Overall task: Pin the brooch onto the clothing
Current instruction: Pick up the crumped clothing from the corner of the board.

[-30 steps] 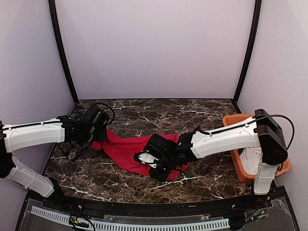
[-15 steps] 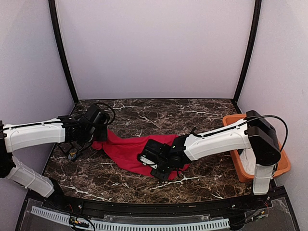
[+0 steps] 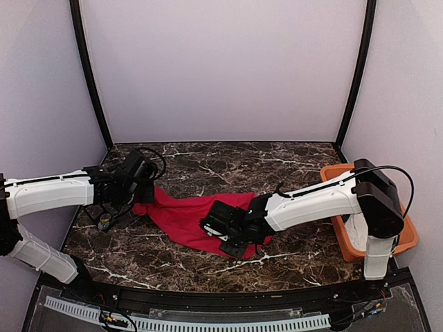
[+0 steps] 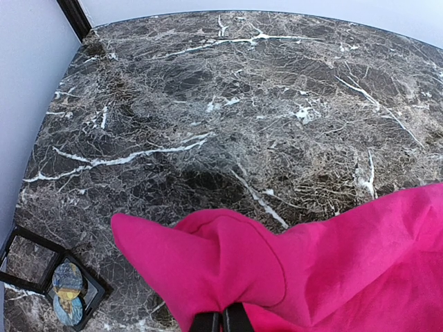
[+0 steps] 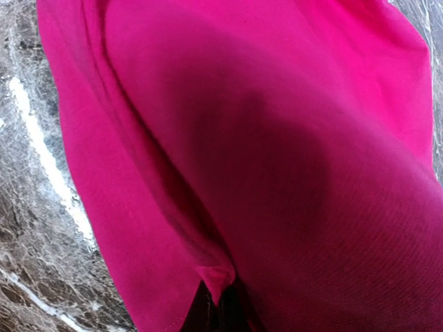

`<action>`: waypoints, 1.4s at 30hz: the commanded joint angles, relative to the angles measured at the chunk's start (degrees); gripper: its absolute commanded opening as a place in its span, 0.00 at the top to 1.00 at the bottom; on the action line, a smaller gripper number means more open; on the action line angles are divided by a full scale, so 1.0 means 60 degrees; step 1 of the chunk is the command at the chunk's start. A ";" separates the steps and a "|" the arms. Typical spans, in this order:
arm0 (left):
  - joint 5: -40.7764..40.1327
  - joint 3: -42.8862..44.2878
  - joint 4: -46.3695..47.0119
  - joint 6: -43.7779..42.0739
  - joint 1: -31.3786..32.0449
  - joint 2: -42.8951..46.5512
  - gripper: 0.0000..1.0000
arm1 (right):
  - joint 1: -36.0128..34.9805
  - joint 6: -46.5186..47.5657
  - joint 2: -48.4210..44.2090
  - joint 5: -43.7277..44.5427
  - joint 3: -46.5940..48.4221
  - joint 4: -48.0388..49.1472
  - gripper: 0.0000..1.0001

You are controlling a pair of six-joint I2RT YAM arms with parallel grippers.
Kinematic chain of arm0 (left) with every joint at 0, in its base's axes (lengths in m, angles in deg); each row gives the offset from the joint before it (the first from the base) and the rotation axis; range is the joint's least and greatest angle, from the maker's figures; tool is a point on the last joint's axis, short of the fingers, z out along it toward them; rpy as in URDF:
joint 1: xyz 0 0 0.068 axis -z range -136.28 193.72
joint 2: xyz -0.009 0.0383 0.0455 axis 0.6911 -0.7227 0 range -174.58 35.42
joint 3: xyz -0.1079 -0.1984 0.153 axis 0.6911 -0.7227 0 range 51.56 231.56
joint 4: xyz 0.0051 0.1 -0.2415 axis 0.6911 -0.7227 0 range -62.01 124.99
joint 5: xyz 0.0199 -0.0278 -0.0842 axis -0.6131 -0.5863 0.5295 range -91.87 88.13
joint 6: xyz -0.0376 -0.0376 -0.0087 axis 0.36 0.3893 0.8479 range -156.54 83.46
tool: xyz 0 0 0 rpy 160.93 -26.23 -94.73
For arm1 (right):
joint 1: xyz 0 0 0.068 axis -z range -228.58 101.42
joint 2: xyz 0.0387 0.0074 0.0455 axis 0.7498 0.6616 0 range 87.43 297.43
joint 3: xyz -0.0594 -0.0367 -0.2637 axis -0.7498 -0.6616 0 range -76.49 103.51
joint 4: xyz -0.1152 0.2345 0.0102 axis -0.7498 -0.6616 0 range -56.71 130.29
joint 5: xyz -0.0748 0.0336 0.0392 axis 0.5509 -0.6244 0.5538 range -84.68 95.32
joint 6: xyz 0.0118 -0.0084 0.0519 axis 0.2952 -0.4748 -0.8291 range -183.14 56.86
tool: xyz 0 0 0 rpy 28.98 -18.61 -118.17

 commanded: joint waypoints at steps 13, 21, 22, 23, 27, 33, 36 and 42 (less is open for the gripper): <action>-0.0597 0.3486 0.1077 -0.2972 0.0535 0.1271 0.99 | -0.0260 0.1584 -0.4409 0.6670 0.2835 -0.0545 1.00; -0.0077 0.4238 0.1810 -0.4537 0.1231 0.2514 0.99 | -0.2136 0.7082 -0.6168 0.9279 0.1879 0.4909 1.00; -0.0014 0.4312 0.1753 -0.4621 0.1273 0.2605 0.99 | -0.2237 0.7485 -0.6270 0.9435 0.1858 0.5346 1.00; 0.0021 0.4344 0.1687 -0.4640 0.1287 0.2794 0.99 | -0.2331 0.7631 -0.6341 0.9583 0.1899 0.5615 1.00; 0.0438 0.4147 0.1451 -0.4414 0.1364 0.3395 0.99 | -0.2746 0.7653 -0.6528 0.9722 0.1803 0.5857 1.00; -0.0019 0.3600 -0.0143 -0.3177 0.1367 0.3633 0.99 | -0.2363 0.7603 -0.6602 1.0348 0.1198 0.5892 1.00; -0.0779 0.3027 -0.1450 -0.2483 0.1375 0.3425 0.99 | -0.1583 0.7305 -0.7241 1.0834 0.0169 0.5957 1.00; 0.0031 0.0868 -0.1633 -0.1390 0.1374 0.3393 0.99 | -0.0758 0.6949 -0.8124 1.1317 -0.1951 0.6078 1.00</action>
